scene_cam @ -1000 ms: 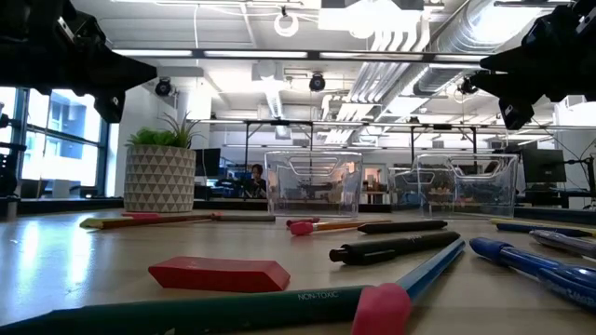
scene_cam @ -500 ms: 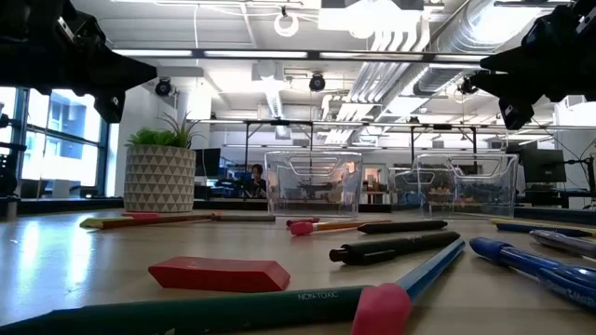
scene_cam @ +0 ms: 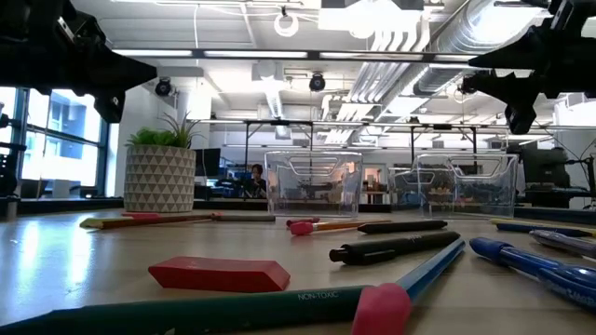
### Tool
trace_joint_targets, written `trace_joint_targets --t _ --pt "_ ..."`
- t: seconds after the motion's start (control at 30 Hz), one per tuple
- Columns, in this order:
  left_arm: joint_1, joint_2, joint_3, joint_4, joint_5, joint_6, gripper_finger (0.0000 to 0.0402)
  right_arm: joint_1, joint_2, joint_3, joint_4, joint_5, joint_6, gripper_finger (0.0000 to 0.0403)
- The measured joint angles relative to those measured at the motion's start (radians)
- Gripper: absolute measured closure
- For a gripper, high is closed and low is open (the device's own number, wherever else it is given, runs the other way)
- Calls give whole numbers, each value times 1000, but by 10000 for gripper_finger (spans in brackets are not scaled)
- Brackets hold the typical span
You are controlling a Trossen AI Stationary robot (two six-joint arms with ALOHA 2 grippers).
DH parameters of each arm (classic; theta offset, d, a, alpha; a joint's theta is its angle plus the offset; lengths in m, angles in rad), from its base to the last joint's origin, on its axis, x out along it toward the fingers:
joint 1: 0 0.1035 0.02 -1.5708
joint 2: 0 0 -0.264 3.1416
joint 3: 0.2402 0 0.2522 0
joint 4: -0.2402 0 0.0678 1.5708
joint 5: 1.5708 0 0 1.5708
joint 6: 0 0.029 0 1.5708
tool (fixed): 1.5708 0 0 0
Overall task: Sort crayons/erasers/pens/pencils in bins
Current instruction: Put the yellow pencil into the top right transparent bin
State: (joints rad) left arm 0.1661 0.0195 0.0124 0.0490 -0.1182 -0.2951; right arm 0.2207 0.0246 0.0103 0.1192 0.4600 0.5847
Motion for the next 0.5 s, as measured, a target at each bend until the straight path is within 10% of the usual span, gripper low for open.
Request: trace_joint_targets --t 0.5 --pt "0 0 0 1 0 -57 398 0 3 73 88 105 -76 279"
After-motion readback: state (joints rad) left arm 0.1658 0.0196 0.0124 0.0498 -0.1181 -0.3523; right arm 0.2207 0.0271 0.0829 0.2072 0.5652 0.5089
